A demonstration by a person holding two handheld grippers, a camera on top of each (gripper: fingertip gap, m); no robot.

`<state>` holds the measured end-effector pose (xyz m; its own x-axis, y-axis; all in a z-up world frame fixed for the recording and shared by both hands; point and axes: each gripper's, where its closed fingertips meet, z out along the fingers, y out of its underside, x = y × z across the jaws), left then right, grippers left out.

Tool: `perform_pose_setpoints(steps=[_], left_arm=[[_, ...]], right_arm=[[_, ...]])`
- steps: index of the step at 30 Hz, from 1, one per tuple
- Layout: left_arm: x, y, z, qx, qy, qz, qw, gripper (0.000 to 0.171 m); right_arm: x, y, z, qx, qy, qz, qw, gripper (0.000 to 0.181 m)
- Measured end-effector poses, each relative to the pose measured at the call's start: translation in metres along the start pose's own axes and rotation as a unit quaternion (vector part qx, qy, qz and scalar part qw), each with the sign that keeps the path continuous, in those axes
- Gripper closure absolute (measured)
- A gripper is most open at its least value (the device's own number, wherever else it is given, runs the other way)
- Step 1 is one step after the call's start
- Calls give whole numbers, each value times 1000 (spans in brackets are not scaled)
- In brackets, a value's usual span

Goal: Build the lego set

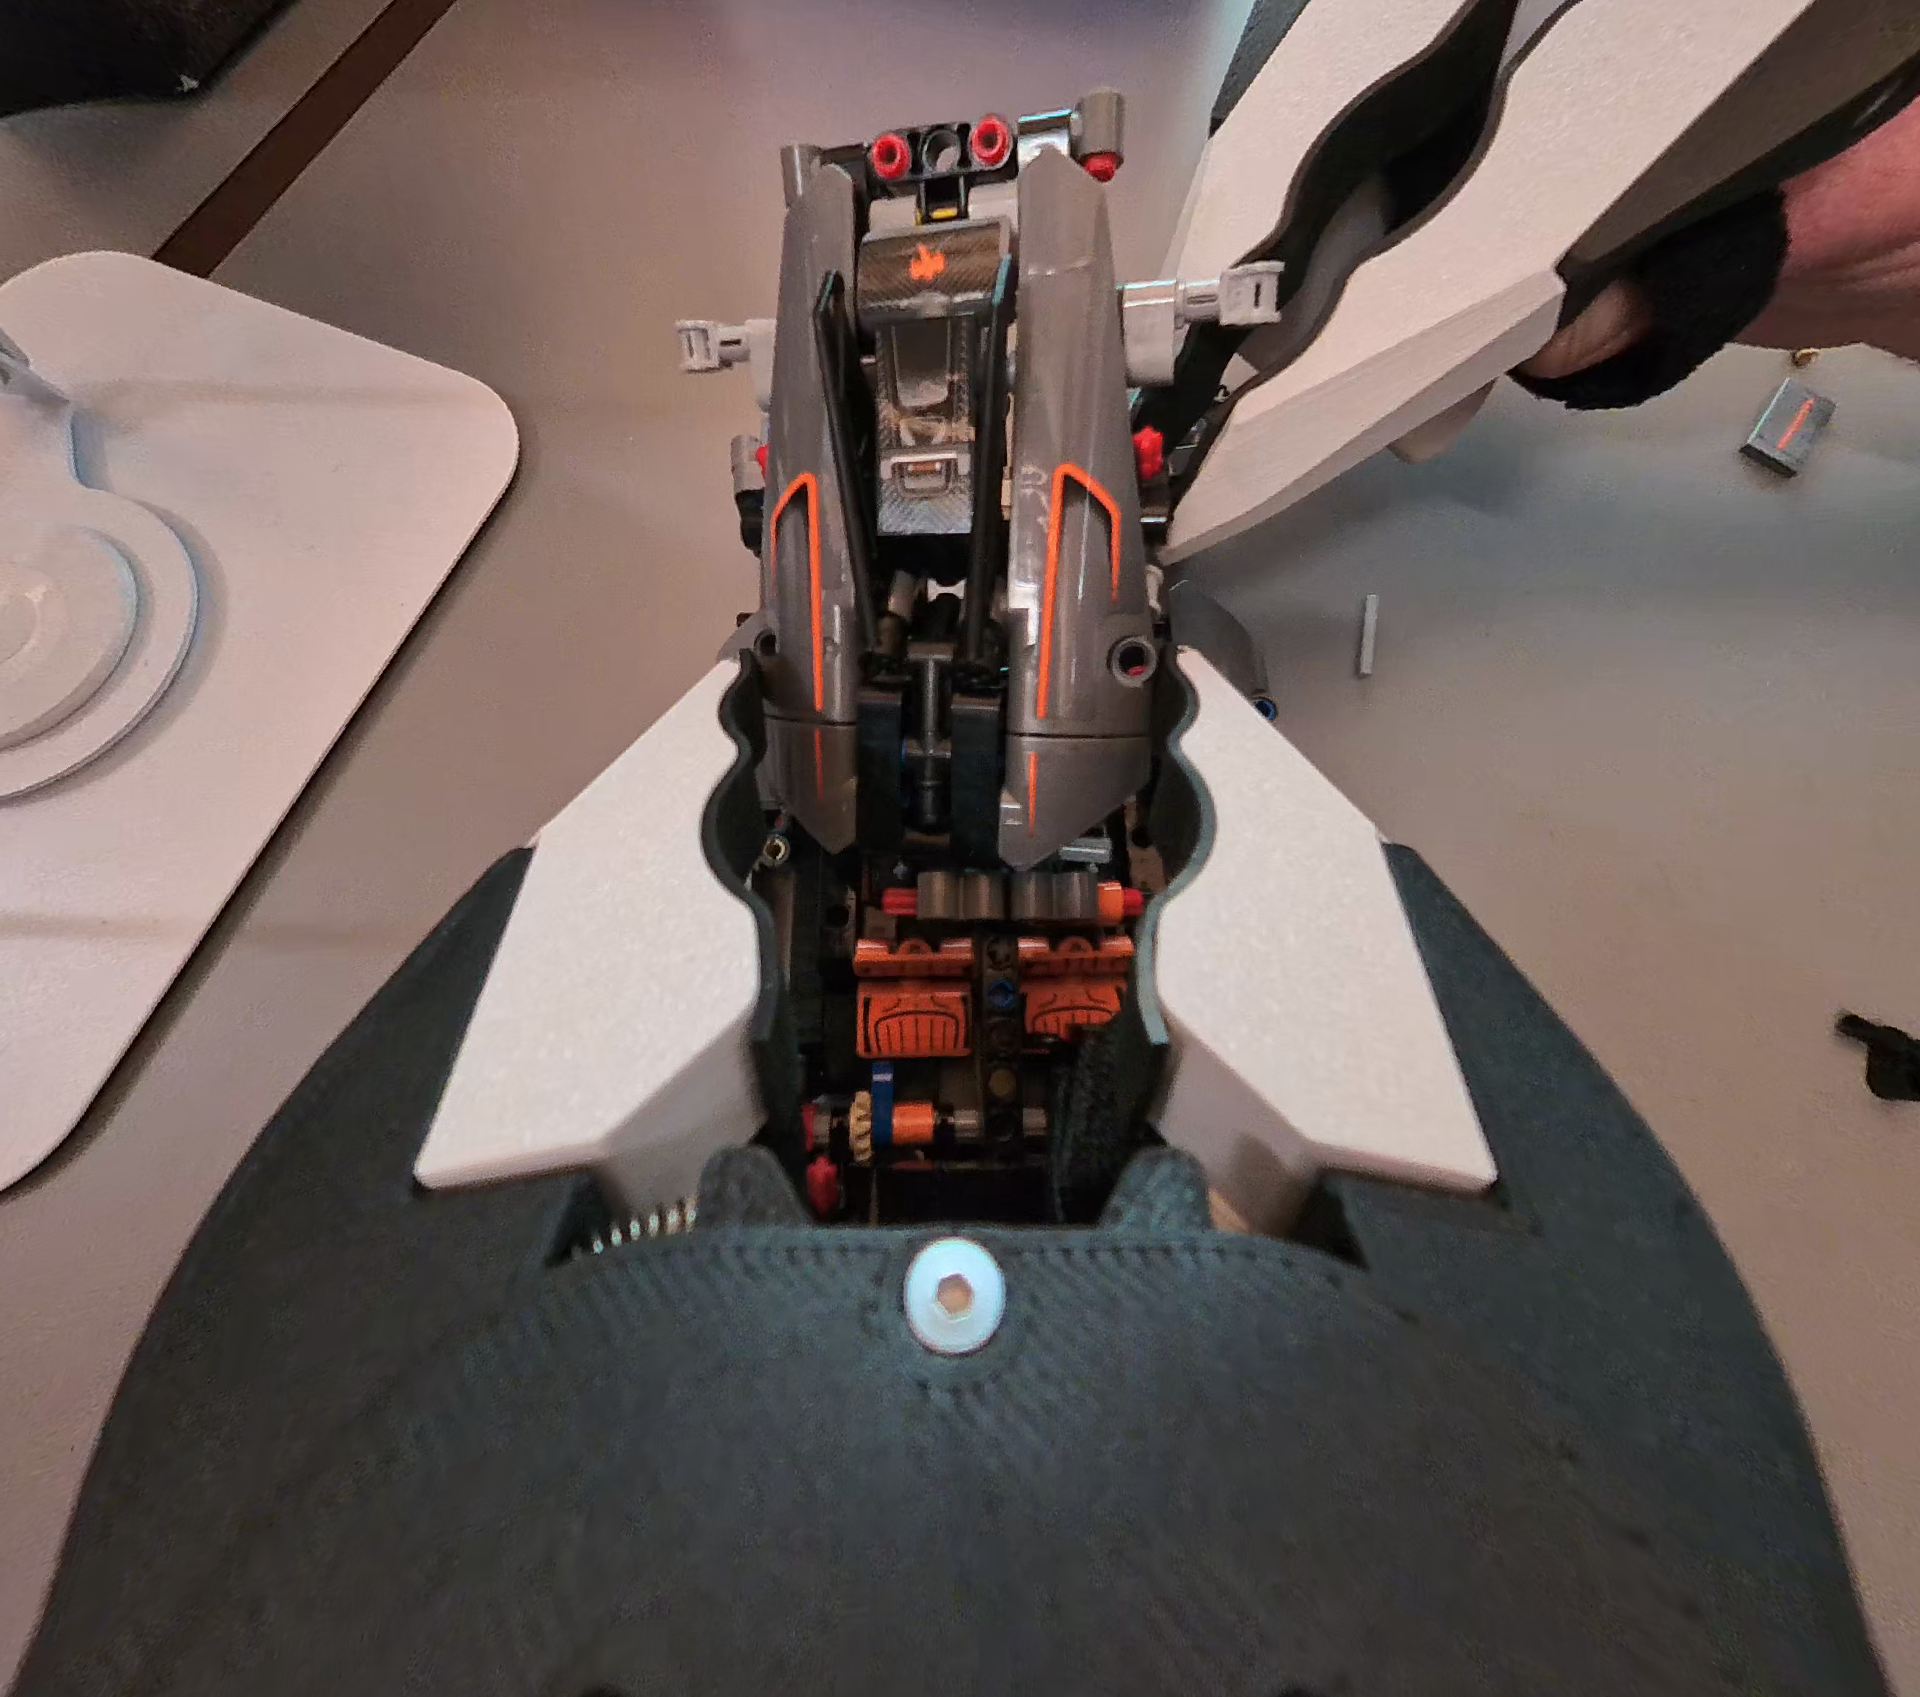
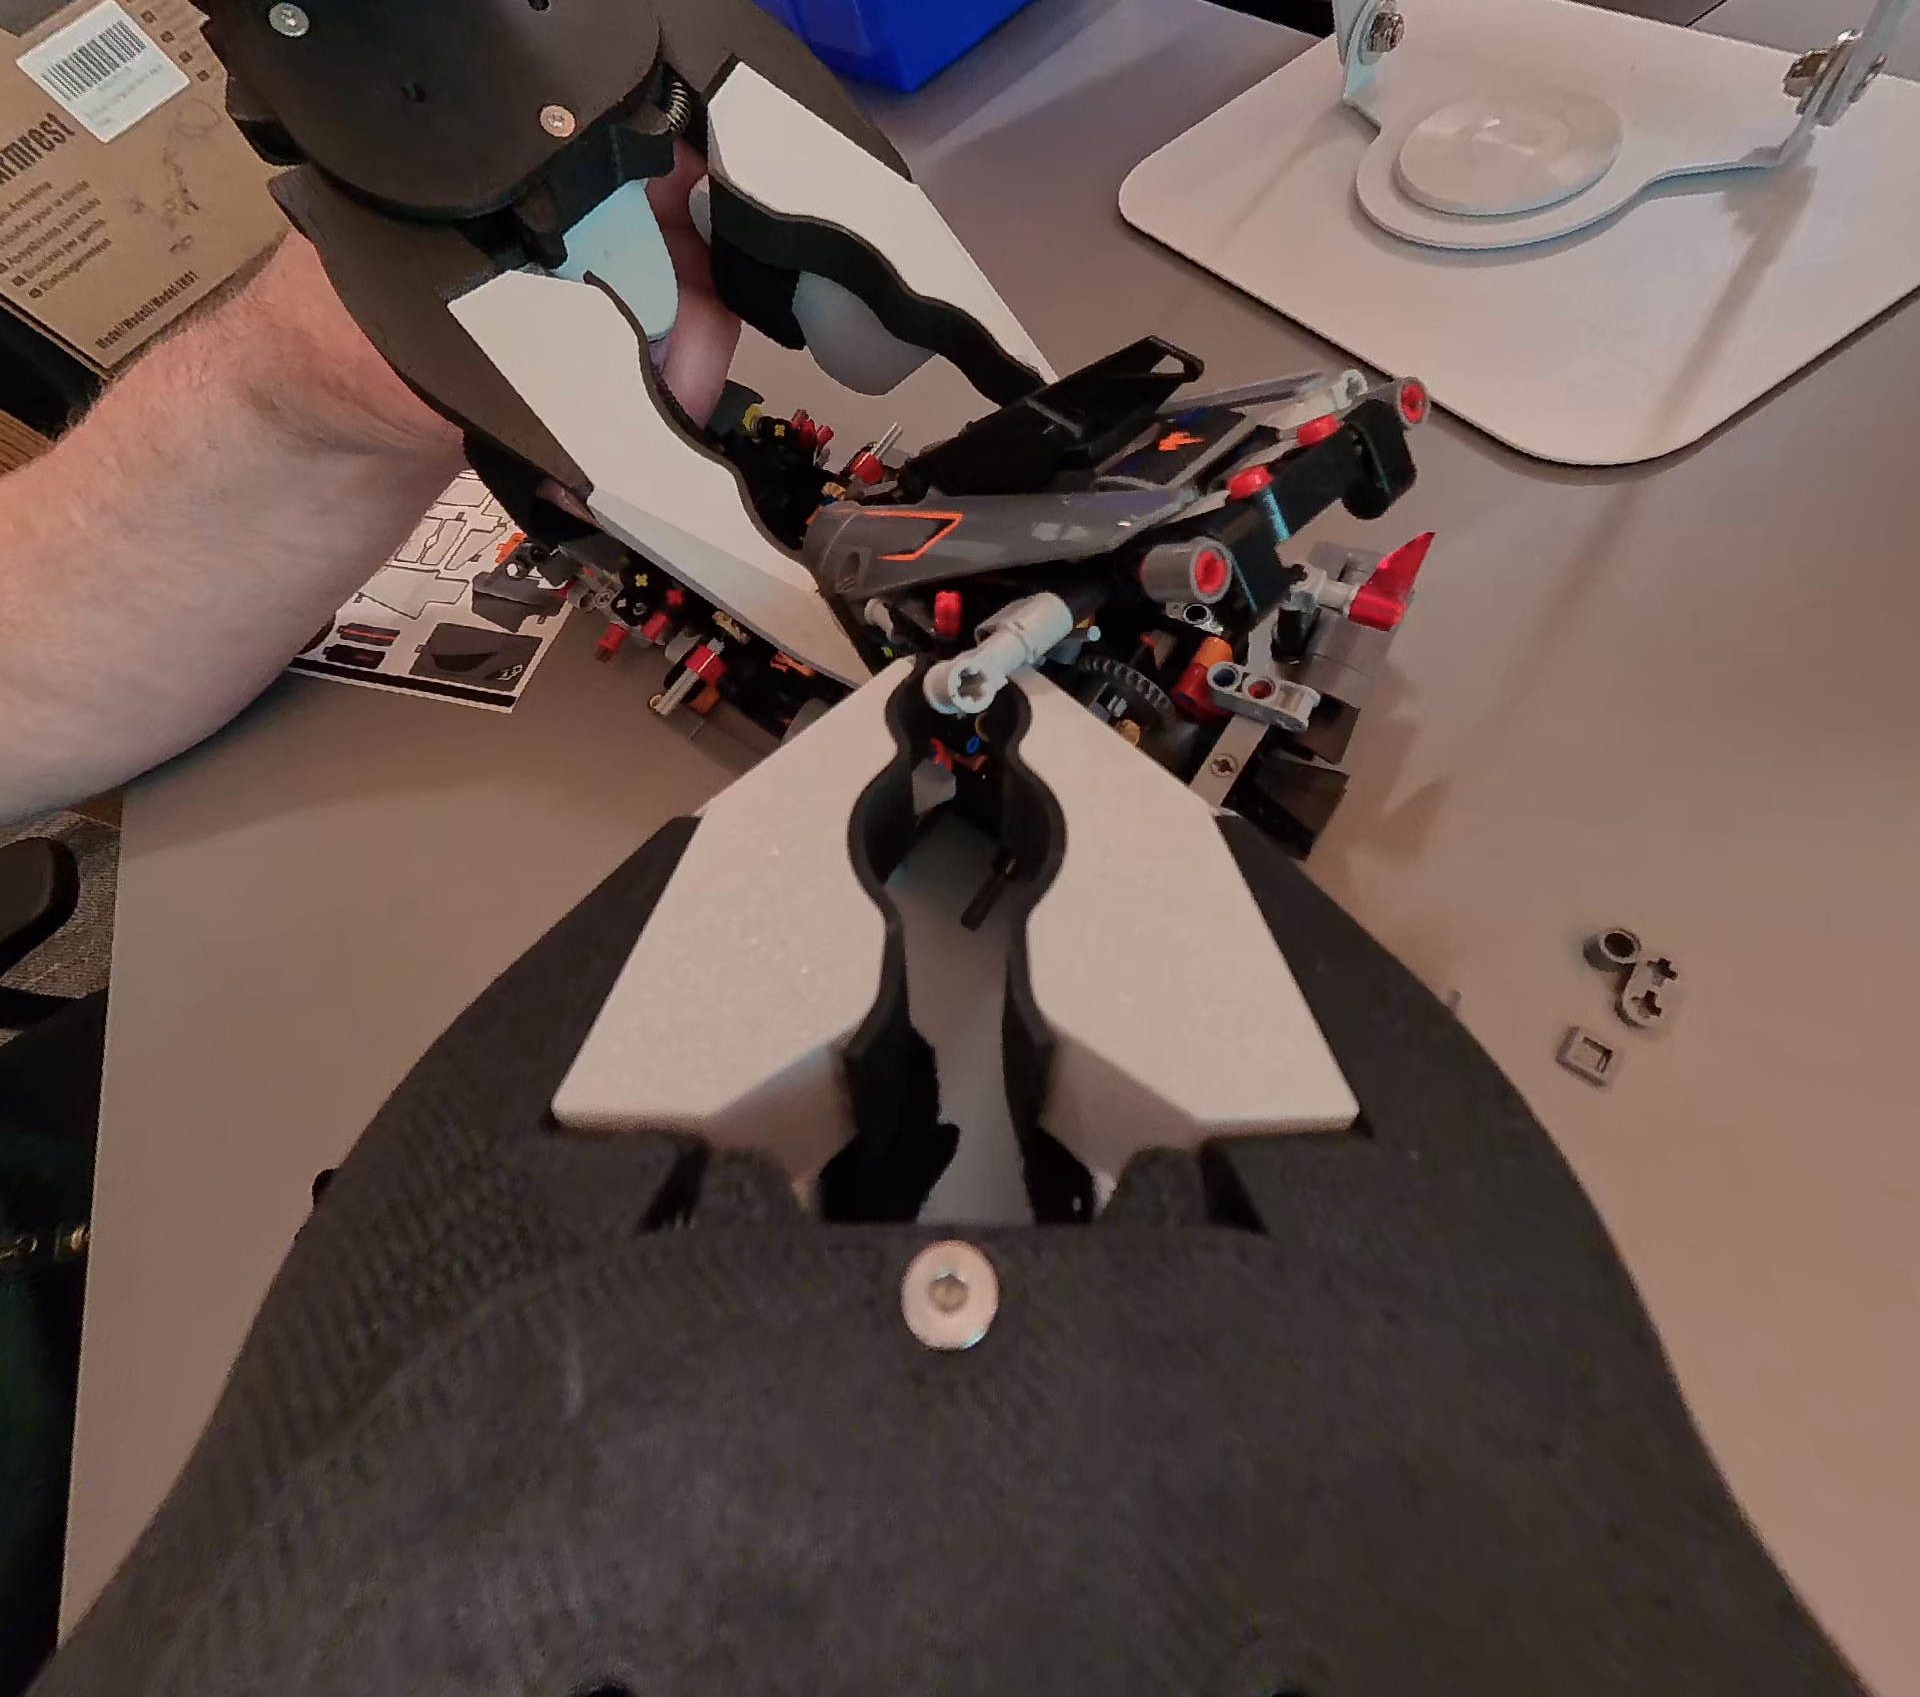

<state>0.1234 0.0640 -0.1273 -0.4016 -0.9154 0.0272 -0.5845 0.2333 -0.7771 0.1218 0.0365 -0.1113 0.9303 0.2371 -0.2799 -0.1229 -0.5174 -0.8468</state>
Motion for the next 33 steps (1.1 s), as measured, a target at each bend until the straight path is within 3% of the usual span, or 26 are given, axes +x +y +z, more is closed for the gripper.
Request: perform_pose_setpoints(steps=[33], left_arm=[[0,0,-1,2,1,0,1000,99]], right_arm=[[-2,-3,0,8,-20,21,1000,173]])
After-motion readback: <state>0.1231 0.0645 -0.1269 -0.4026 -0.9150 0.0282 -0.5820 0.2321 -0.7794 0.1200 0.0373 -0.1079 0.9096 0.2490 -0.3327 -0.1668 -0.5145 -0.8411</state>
